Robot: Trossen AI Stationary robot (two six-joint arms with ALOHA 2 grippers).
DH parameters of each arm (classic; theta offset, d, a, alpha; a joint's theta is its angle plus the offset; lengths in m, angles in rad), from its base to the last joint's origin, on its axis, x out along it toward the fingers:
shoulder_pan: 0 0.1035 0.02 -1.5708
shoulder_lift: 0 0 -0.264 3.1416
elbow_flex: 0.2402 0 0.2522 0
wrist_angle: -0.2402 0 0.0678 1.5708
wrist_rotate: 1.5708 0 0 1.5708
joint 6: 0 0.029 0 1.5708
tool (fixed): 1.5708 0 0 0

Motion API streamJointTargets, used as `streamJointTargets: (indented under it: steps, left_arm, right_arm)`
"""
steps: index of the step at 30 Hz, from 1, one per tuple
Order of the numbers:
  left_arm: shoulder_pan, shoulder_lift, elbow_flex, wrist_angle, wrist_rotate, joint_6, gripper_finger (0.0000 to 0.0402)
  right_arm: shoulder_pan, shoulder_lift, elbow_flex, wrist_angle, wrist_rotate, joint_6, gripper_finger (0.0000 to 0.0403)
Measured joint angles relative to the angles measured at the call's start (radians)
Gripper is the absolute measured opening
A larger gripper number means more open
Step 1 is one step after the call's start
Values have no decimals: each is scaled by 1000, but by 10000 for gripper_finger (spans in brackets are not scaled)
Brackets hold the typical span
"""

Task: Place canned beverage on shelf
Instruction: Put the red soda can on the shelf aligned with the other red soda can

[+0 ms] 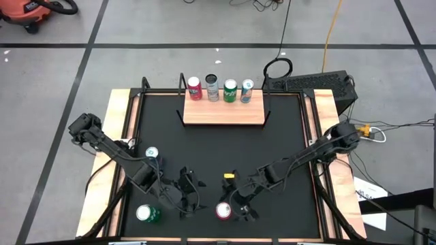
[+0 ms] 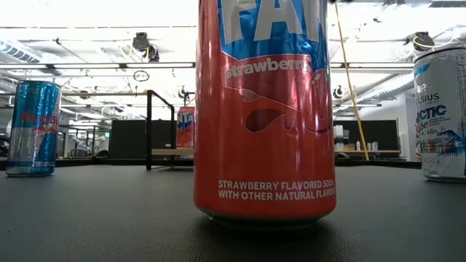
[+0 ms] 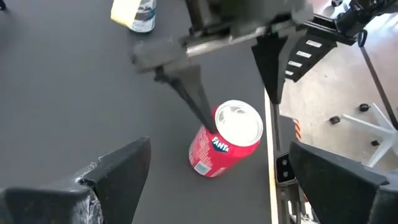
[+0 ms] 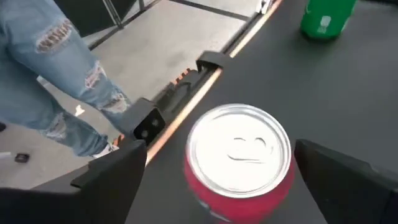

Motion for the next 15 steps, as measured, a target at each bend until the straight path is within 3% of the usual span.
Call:
streamJointTargets:
  steps: [9, 15]
  left_arm:
    - [15, 0, 0, 4, 0, -53, 379]
    - [15, 0, 0, 4, 0, -78, 379]
  right_arm:
    - [-31, 55, 0, 15, -7, 49, 391]
    - [-42, 54, 0, 18, -27, 1, 355]
